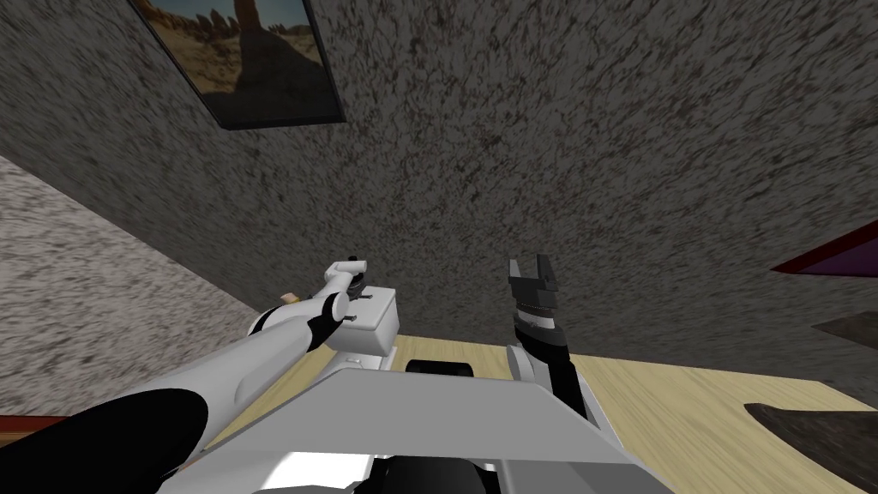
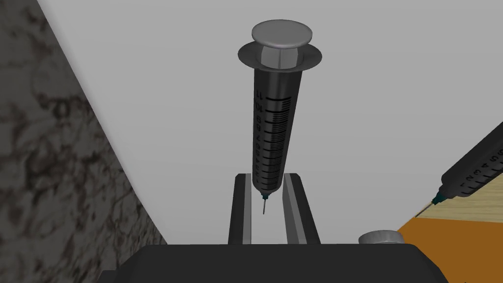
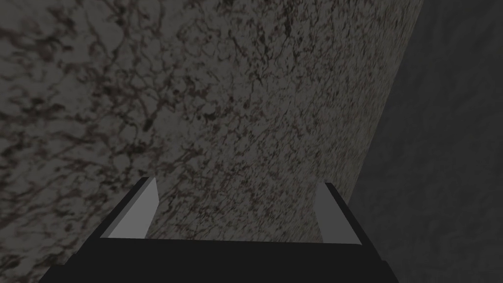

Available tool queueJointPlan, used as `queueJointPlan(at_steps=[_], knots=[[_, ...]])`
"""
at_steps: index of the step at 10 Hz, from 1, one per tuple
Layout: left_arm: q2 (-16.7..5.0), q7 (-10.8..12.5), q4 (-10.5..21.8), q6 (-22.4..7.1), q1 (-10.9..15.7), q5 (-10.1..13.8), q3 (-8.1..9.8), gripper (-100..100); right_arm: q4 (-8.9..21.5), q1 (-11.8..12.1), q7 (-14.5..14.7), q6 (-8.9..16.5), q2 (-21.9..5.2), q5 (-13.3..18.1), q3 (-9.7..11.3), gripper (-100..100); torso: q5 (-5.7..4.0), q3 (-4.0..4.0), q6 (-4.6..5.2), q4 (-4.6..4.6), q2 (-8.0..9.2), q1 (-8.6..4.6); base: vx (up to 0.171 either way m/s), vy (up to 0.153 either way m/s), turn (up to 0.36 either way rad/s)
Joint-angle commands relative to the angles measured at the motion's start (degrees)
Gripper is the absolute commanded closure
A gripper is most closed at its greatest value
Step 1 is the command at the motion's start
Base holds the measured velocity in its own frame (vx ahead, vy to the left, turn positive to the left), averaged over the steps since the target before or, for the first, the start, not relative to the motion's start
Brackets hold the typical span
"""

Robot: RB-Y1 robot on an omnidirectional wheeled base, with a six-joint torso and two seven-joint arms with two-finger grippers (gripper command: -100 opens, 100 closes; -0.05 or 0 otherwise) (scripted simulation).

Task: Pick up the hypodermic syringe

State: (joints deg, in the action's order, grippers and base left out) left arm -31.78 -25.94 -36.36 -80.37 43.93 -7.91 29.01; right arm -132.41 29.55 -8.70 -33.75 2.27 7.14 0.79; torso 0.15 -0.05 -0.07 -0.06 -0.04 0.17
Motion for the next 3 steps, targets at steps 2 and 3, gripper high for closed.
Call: queueJointPlan(at_steps=[2, 3], knots=[[-0.09, -0.30, -1.16, -1.17, 0.08, -0.12, 0.25, 100, 0.00, 0.00, 0.00, 0.00, 0.00, 0.00, 0.00, 0, -0.02, 0.02, 0.00, 0.01, 0.03, -0.05, -0.015, -0.028, -0.003], [-0.11, -0.39, -1.32, -1.46, 0.13, -0.13, 0.28, 0, 0.00, 0.00, 0.00, 0.00, 0.00, 0.00, 0.00, 0, 0.01, 0.00, -0.01, -0.01, 0.00, 0.02, 0.000, 0.000, 0.000]])
